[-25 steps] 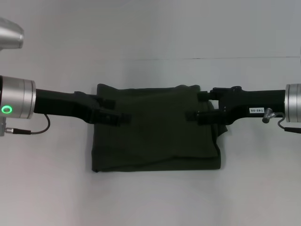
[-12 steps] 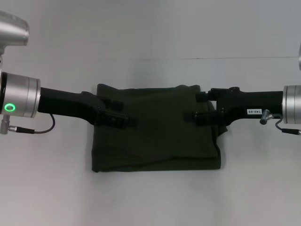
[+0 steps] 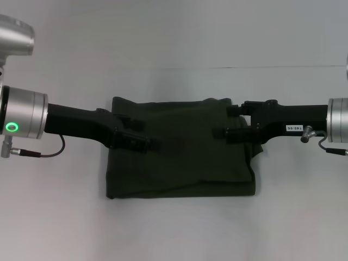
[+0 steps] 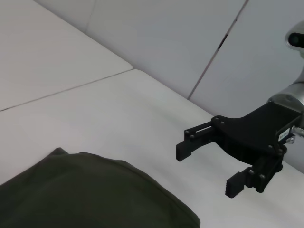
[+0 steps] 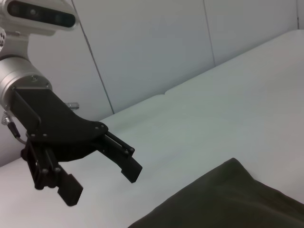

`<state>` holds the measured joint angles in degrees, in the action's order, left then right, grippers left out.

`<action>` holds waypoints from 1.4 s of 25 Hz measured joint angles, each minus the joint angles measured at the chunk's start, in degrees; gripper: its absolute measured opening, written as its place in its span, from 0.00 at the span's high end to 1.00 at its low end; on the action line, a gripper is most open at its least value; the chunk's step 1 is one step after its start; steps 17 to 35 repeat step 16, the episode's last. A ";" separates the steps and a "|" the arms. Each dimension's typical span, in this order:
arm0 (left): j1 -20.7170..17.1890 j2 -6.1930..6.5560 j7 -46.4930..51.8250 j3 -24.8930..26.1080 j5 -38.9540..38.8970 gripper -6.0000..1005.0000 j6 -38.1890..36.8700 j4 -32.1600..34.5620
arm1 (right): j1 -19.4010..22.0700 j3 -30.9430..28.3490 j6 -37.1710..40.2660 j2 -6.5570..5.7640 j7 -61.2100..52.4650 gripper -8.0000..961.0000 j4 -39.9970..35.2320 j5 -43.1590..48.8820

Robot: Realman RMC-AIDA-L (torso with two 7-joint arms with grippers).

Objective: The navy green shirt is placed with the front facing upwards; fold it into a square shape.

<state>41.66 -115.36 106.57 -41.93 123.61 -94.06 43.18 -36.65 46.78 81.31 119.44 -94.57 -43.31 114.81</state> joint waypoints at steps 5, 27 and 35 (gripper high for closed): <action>-0.21 -0.15 -0.02 0.00 -0.10 0.07 -0.30 0.17 | 0.04 -0.02 -0.02 0.00 0.00 0.09 0.05 -0.08; -0.19 -0.21 0.13 0.00 -0.14 0.07 -0.29 0.33 | 0.09 -0.02 0.48 0.09 -0.19 0.09 0.07 -0.20; -0.19 -0.21 0.13 0.00 -0.14 0.07 -0.29 0.33 | 0.09 -0.02 0.48 0.09 -0.19 0.09 0.07 -0.20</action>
